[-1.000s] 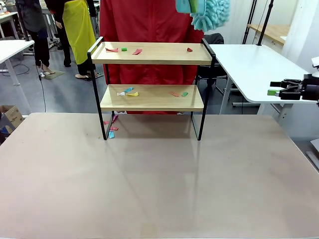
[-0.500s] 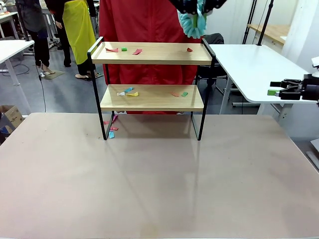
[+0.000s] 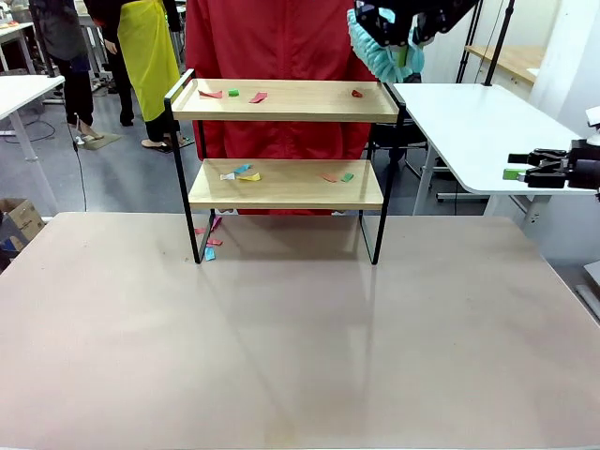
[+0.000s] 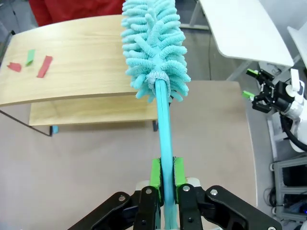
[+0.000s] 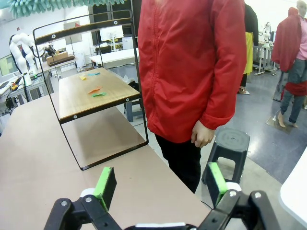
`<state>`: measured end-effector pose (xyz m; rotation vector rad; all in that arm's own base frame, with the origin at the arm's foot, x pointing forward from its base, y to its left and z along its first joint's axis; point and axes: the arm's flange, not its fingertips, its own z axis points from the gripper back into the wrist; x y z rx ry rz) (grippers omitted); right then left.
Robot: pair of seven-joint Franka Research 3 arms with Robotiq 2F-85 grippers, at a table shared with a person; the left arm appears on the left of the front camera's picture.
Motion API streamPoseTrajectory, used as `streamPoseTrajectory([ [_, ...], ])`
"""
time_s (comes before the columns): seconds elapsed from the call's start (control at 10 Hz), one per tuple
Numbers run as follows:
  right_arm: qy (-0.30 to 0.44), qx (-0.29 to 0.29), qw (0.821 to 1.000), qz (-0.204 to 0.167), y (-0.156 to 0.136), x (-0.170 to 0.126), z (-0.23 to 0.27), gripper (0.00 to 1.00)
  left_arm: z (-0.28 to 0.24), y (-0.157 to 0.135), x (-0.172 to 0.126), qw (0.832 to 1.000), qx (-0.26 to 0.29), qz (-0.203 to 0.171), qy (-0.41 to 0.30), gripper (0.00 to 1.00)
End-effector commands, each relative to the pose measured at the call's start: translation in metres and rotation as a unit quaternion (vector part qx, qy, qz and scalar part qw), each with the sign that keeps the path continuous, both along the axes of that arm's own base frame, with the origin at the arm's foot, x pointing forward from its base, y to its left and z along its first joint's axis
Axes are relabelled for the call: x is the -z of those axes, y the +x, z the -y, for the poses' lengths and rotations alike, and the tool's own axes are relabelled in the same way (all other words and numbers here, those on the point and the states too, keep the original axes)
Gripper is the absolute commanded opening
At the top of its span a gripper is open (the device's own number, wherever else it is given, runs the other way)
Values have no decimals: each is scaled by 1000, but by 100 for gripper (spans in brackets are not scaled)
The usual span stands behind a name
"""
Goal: Clean the shelf.
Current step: Clean the specific section of the Shelf indicated by the human with the Duster.
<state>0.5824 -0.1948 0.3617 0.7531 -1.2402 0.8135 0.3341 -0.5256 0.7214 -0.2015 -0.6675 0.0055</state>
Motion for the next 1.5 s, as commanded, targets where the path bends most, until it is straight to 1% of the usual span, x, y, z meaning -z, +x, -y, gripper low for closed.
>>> streamPoseTrajectory([
  [0.0,-2,8,1000,-8,0,-8,-2,100,13,1,2,1000,-9,-3,-11,13],
  [0.4,-2,8,1000,-8,0,-8,-2,100,17,11,33,999,-19,-40,9,13],
  [0.5,-2,8,1000,-8,0,-8,-2,100,14,13,38,998,-13,-54,9,13],
  [0.6,-2,8,1000,-8,0,-8,-2,100,12,16,42,997,-22,-72,11,13],
  [0.8,-2,8,1000,-8,0,-8,-2,100,8,21,41,996,-23,-87,11,13],
  [0.9,-2,8,1000,-8,0,-8,-2,100,15,19,46,998,-14,-61,14,13],
  [1.0,-2,8,1000,-8,0,-8,-2,100,13,20,47,997,-17,-71,12,13],
  [1.1,-2,8,1000,-8,0,-8,-2,100,5,23,44,995,-6,-96,29,13],
  [1.4,-2,8,1000,-8,0,-8,-2,100,-23,34,34,993,-18,-109,52,13],
])
